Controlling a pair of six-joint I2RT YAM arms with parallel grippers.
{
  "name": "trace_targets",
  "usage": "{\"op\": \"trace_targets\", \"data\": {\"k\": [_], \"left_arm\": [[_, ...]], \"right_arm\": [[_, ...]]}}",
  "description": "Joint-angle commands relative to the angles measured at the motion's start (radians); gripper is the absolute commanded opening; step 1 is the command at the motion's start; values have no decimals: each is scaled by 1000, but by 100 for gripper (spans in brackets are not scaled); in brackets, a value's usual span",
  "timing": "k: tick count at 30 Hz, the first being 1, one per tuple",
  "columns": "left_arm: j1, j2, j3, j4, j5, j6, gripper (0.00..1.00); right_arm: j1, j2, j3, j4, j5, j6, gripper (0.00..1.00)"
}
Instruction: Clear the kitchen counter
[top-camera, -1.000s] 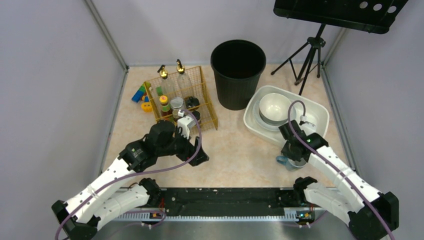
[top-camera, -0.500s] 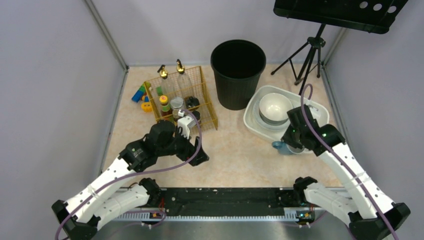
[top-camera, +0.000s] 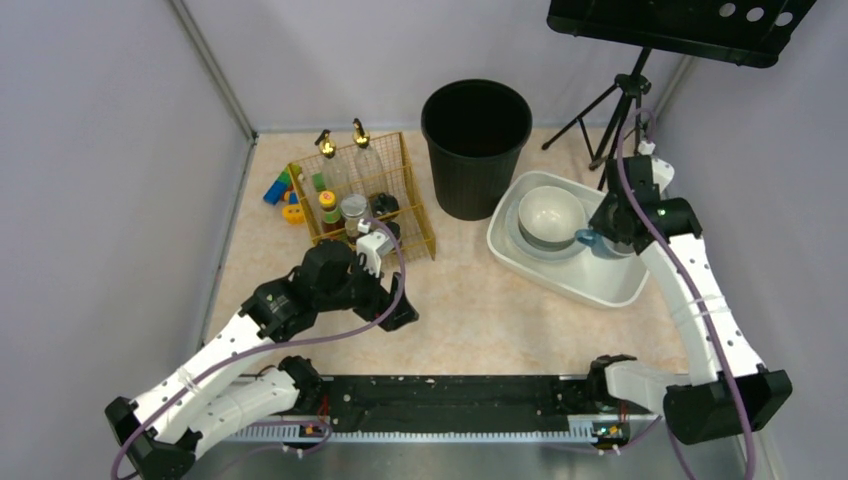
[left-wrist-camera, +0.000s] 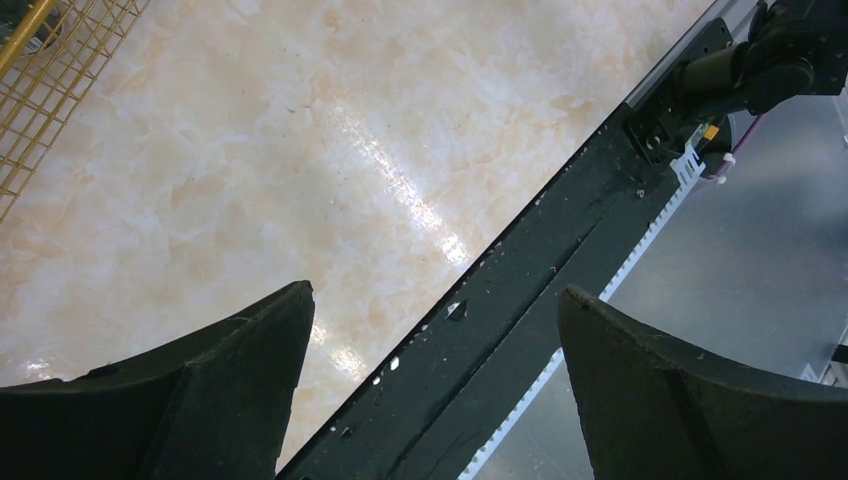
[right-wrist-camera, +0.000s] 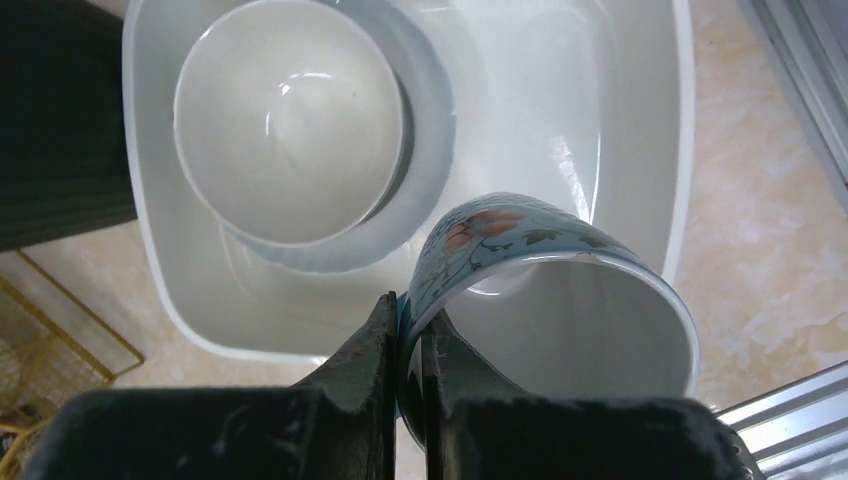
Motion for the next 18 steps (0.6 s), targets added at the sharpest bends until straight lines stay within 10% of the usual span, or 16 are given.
{"op": "trace_targets", "data": {"k": [1,18], "left_arm": [[2,9,1,33,1,21,96],[4,4,-3,23,-39,26,95]], "right_arm": [[-124,8,0,134,-97,-102,0],[-371,268,-57,366,-258,-123,0]]}}
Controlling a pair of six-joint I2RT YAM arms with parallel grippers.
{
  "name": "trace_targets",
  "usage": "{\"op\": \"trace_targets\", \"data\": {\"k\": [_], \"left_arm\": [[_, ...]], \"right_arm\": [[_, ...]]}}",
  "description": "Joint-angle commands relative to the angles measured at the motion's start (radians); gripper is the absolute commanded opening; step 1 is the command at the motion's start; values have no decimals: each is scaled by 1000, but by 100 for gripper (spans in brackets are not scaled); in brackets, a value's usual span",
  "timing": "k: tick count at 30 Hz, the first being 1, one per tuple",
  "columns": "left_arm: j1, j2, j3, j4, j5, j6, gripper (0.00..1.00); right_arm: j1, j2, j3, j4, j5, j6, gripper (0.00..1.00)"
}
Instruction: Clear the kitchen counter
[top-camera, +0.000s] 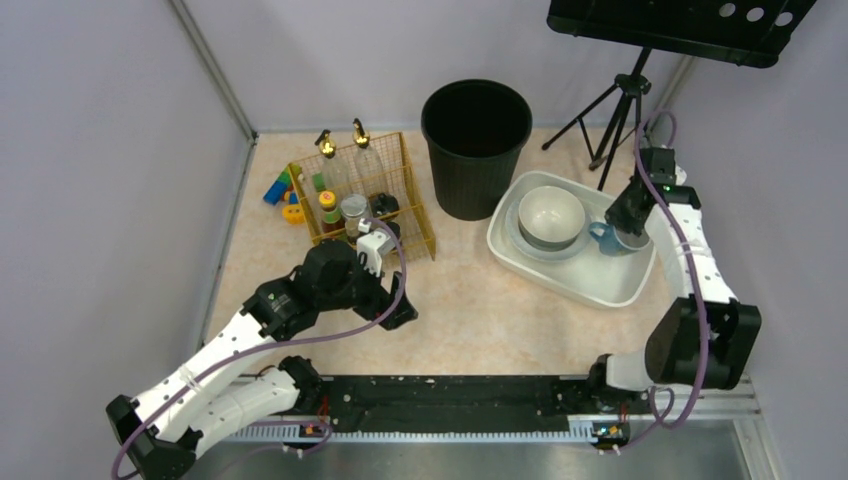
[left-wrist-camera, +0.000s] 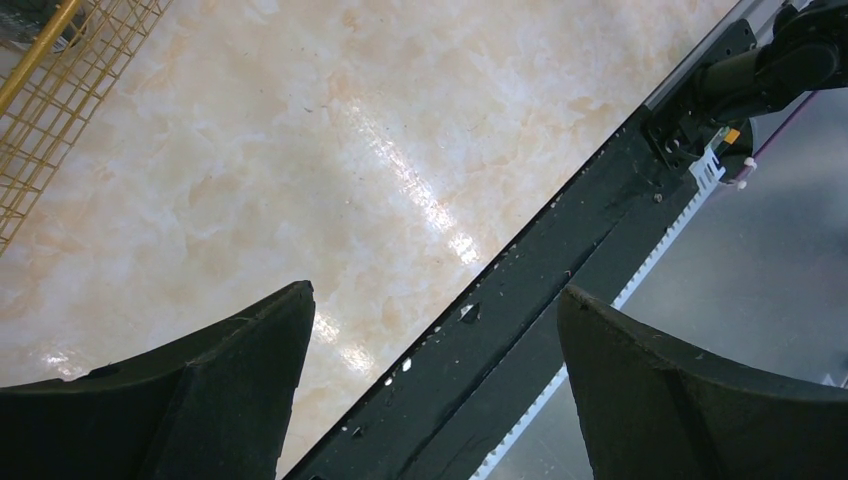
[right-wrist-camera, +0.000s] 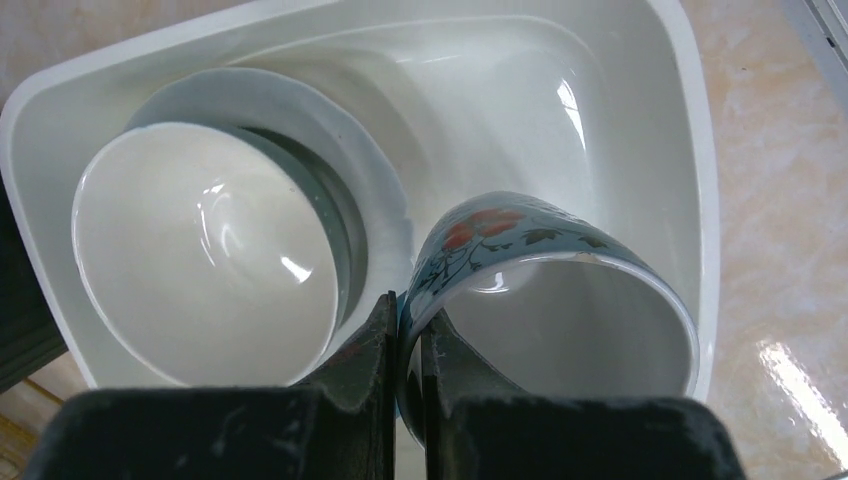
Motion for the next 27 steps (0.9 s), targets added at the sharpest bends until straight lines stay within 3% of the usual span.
{"op": "trace_targets", "data": {"k": [1,14,27], "left_arm": [[4,-9,-3,23,-22,15,95],[10,2,-1,21,-34,19,95],[19,11,-1,19,-36,20,95]], "right_arm": [[-27,58,24,127,-28,-19,0],[-56,254,42,209,-20,-25,0],[-76,299,30,238,25,-50,0]]}}
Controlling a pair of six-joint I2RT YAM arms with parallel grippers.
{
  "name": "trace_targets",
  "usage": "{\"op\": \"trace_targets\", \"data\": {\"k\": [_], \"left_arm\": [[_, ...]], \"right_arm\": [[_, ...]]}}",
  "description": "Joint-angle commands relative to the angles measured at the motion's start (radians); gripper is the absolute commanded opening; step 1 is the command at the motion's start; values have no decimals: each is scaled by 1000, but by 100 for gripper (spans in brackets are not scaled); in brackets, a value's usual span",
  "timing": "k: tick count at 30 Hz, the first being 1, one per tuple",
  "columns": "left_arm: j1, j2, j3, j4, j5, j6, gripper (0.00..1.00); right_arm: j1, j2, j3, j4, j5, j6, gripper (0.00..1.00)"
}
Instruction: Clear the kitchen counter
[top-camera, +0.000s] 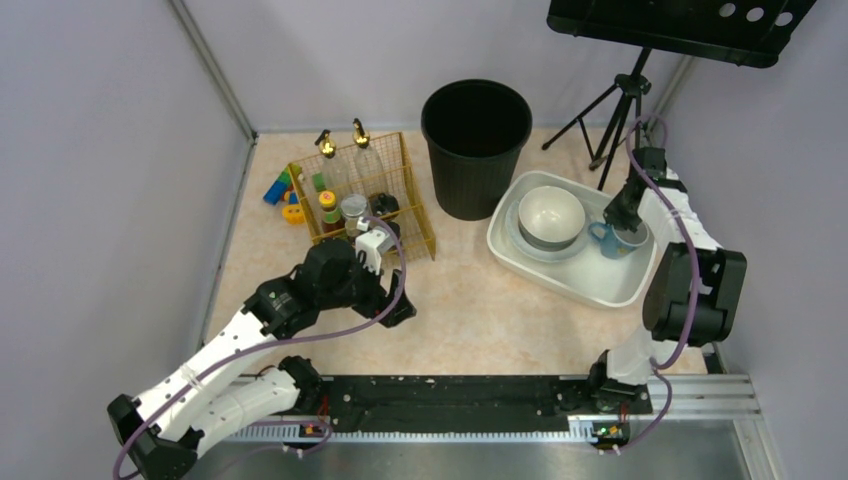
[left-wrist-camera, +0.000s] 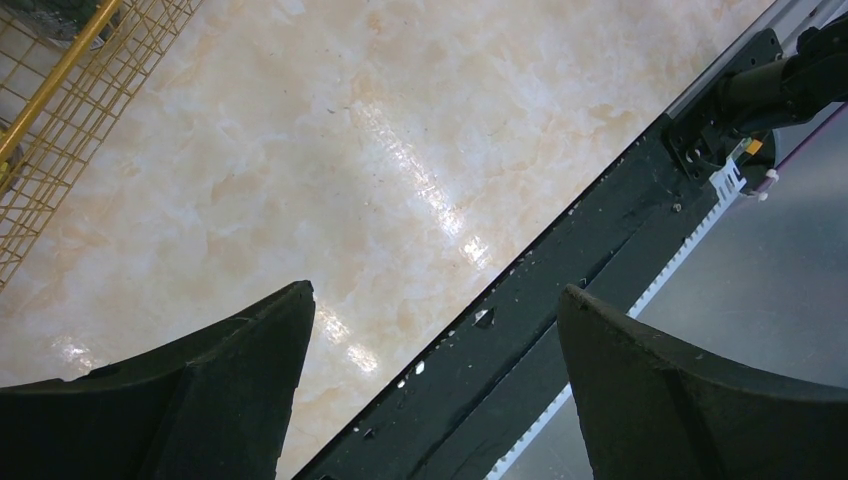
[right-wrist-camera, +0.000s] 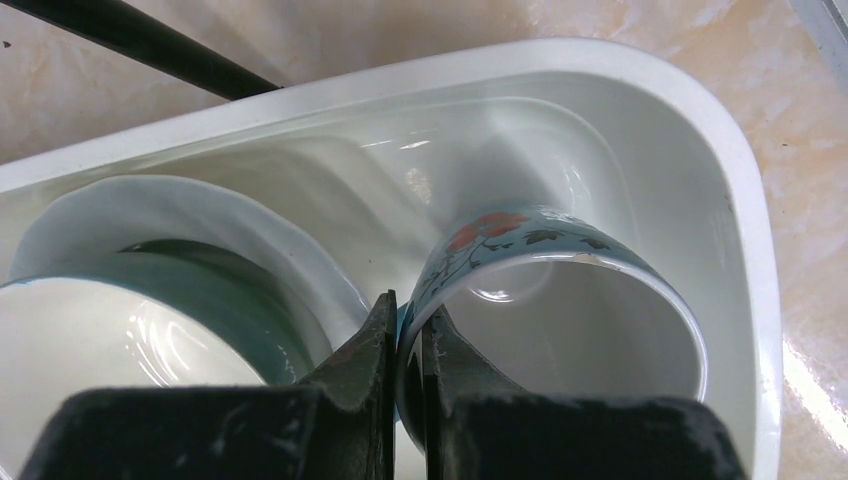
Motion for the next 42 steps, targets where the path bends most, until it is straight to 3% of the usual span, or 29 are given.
{"op": "trace_targets", "data": {"k": [1,10,22,24,26,30,42], "left_arm": [[6,4,0,21,-5,12,95],[18,5,1,24,17,14,95],[19,-12,-4,30,38,11,95],[20,-15,-4,32,38,10,95],[20,-16,-5,32,39,9,95],[20,-19,-5,32,40,9,95],[20,-16,-3,31,31,11,95]], "right_arm": [[-20,21,6,72,7,-42,0],[-18,-96,-71,110,-240,-232,0],[32,-153,-126,57,-187,-302,1],[36,-138,-121,40,-171,-296,21],[41,-129,-114,30,-155,-288,35],[43,-132,-106,23,-126,-275,52],[79,-226,-8,-57,-100,-234,60]]}}
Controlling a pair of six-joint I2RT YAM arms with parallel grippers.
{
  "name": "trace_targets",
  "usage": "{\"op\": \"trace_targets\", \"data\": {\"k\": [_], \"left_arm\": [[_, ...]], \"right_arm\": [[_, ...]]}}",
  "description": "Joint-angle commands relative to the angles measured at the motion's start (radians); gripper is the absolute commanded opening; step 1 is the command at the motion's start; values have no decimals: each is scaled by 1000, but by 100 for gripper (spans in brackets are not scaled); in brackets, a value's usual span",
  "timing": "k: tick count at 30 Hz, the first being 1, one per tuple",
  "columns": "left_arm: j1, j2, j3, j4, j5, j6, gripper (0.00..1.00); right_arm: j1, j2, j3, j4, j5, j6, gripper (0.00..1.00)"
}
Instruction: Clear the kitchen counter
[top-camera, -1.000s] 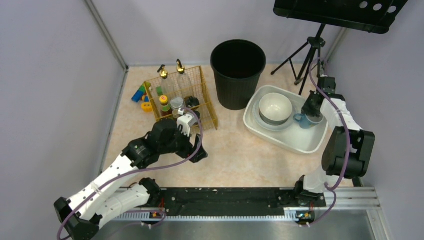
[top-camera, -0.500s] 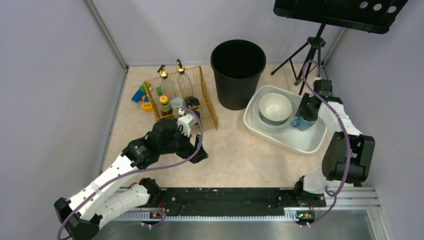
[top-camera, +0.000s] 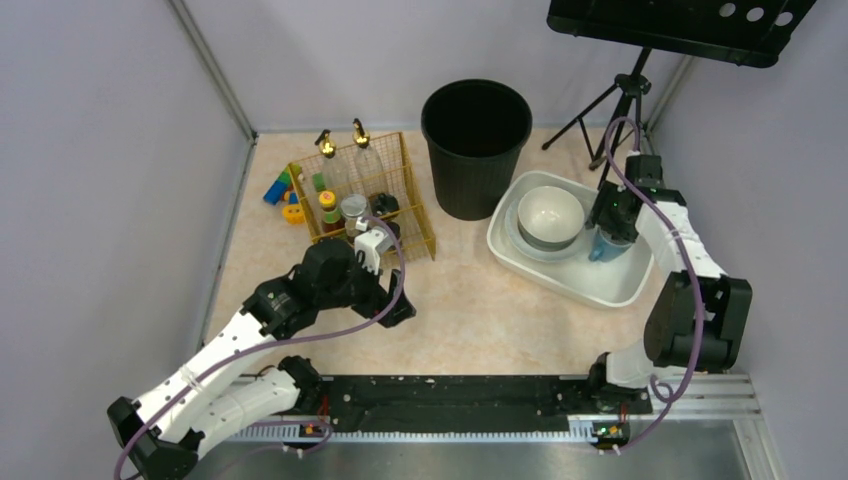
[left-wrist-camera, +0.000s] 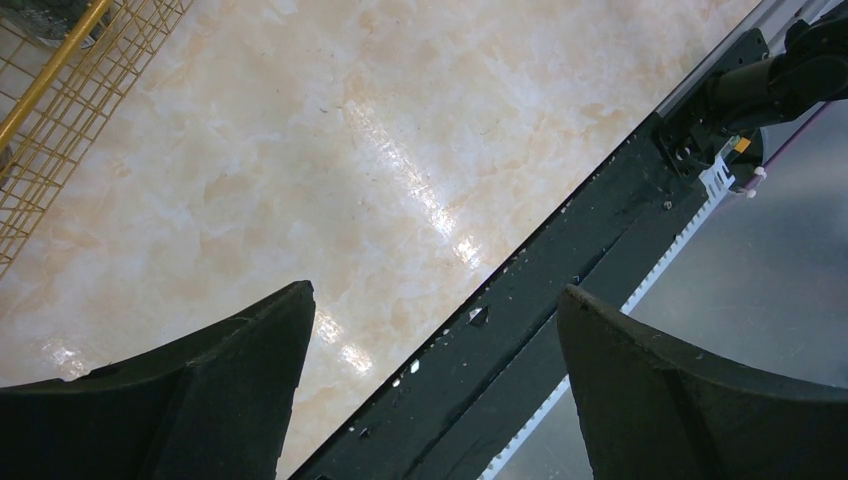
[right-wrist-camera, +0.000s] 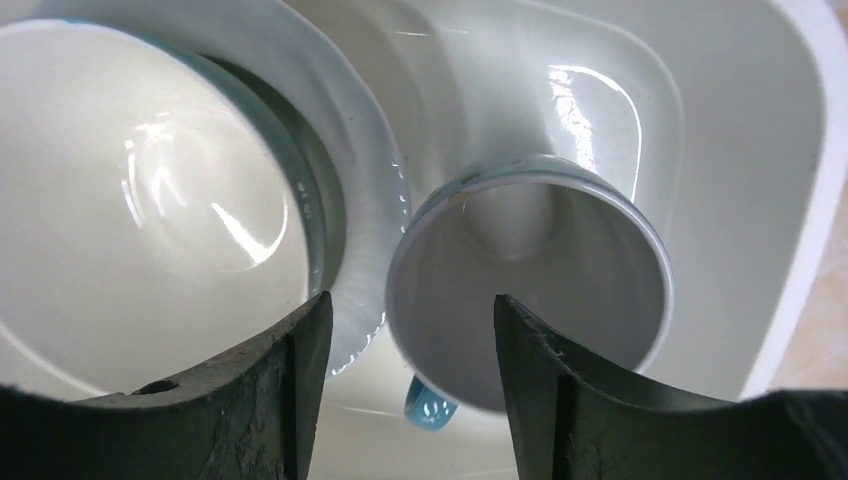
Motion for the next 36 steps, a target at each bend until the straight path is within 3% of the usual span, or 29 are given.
{"op": "trace_targets", "data": {"k": [1,6,8,9,15,22,27,36], "left_arm": [[6,-12,-1,29,3,10,95],[6,-3,0,28,-3,12,95],[5,1,2,29,-8,13,95],[6,2,3,27,-12,13,95],[6,11,3,29,-28,15,98],[6,14,20,19,-128,8,99],[4,9,58,19,-170,-3,99],[5,1,199,-14,-217,-16,99]], "right_arm": [[34,-100,111,-54,49,29,60],[64,-169,201,-123,92,46,64],[83,-201,235,-136,93,51,93],[93,-214,251,-140,89,54,98],[223,-282,336,-147,100,57,99],[493,-299,362,-124,199,55,99],[625,-311,306,-56,196,54,99],[753,-352,149,119,137,47,99]]}}
